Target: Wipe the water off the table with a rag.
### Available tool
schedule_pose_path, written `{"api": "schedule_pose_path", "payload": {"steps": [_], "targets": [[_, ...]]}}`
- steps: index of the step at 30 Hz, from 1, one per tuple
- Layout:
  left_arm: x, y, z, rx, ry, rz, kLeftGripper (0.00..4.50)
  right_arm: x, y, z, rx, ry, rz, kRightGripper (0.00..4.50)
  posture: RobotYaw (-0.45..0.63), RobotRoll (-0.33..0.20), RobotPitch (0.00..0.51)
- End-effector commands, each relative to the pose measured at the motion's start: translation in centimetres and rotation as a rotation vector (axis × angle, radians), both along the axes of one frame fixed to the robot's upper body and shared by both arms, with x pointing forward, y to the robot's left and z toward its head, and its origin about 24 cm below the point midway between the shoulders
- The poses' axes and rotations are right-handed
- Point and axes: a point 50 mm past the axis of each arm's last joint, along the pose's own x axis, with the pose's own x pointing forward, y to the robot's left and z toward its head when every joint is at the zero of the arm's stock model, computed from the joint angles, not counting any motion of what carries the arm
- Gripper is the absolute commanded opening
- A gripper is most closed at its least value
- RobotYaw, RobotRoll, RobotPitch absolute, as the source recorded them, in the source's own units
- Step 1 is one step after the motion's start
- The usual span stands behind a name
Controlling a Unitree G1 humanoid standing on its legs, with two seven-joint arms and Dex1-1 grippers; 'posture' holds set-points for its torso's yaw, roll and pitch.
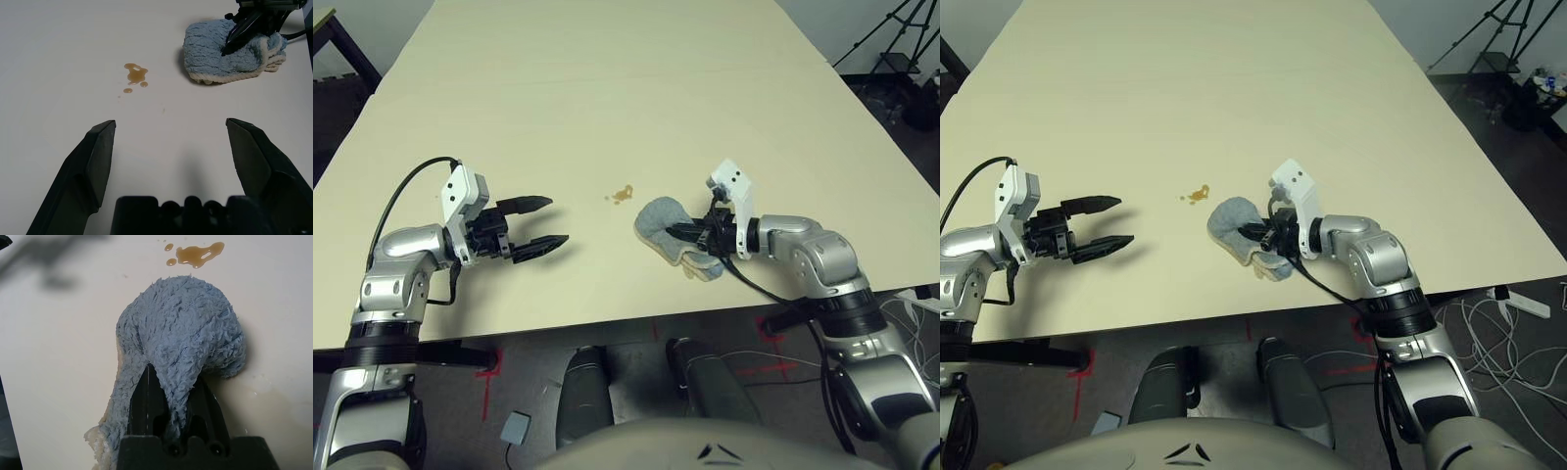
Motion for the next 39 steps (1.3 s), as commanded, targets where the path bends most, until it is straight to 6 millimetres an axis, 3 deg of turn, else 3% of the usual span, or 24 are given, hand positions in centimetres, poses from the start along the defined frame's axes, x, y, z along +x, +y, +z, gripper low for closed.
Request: {"api": "schedule_pose_path", "payload": {"steps": [1,7,13,16,21,24,31,39], "targets": [[0.1,-0.3,-0.1,0.003,0.002,-0.013,4.50,0.2,-2.7,-1.9,-0.089,0.097,-0.078,0.13,-0.10,0.000,0.144],[0.3,-0.3,-0.1,0.004,-0.002,-0.015,4.50,2.2,-9.8,0.0,-0.217,0.027,-0.265,0.13,-0.10,0.000,0.140],[0.5,-0.2,0.1,0.006,-0.006,-0.012,4.50,3.0,-14.1,1.6,-0.304,-0.019,-0.374,0.13,-0.11,0.000,0.135],[0.5,0.0,0.1,0.010,-0.006,-0.006,4.50,3.6,-14.7,2.9,-0.241,-0.058,-0.416,0.13,-0.11,0.000,0.135],[0.4,0.8,0.1,0.019,-0.005,0.022,4.50,5.6,-12.0,6.0,0.054,-0.191,-0.457,0.12,-0.10,0.000,0.133],[0.3,1.3,0.0,0.026,-0.003,0.036,4.50,6.4,-9.8,6.4,0.136,-0.229,-0.465,0.12,-0.10,0.000,0.131],[0.1,2.4,0.2,0.040,-0.011,0.078,4.50,7.7,-4.1,4.2,0.131,-0.239,-0.452,0.12,-0.07,0.000,0.124],[-0.4,2.8,0.2,0.040,-0.016,0.103,4.50,8.4,0.3,1.8,0.019,-0.248,-0.394,0.12,-0.05,0.000,0.120]]}}
